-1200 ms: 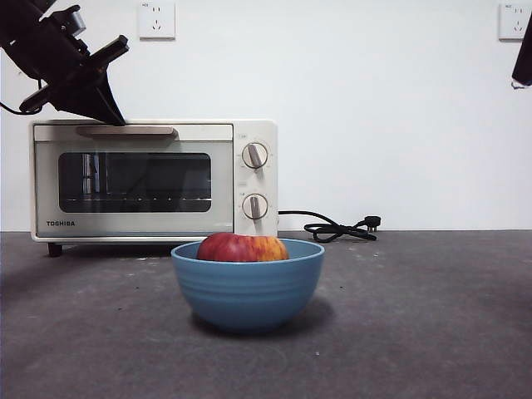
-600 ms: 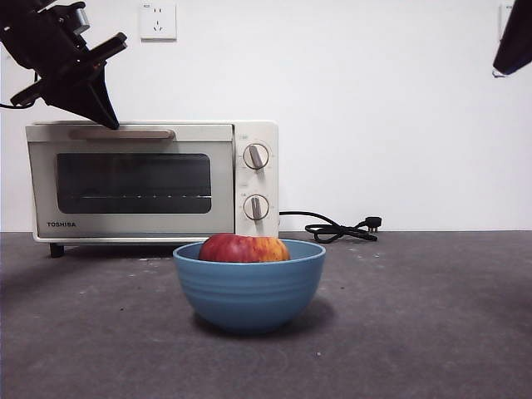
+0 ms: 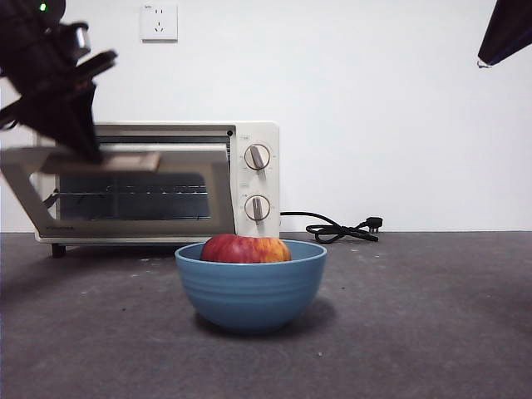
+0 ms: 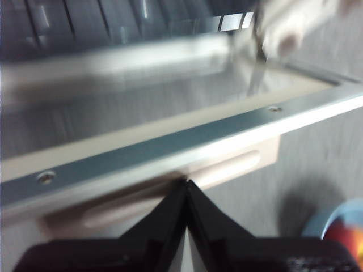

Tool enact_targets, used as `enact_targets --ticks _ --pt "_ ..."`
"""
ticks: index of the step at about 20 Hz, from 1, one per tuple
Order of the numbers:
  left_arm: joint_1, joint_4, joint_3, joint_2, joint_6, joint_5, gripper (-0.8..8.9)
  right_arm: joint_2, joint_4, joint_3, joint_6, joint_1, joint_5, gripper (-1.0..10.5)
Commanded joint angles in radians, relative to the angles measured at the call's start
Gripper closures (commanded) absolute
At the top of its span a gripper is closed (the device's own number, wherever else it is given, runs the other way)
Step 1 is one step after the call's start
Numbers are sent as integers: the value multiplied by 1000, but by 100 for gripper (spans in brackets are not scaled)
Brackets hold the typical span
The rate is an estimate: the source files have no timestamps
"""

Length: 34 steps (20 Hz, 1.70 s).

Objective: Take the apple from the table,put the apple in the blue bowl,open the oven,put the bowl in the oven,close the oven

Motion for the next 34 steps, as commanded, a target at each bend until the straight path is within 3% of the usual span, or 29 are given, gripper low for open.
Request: enact_targets --ticks 1,27,34 --pt "6 118 -102 0 6 -58 819 -1 10 -11 4 2 4 949" --pt "-22 230 -319 -47 -24 -73 819 2 27 -11 -12 2 4 947" --pt "-23 129 -325 -51 6 -37 819 27 30 -10 -8 2 -17 950"
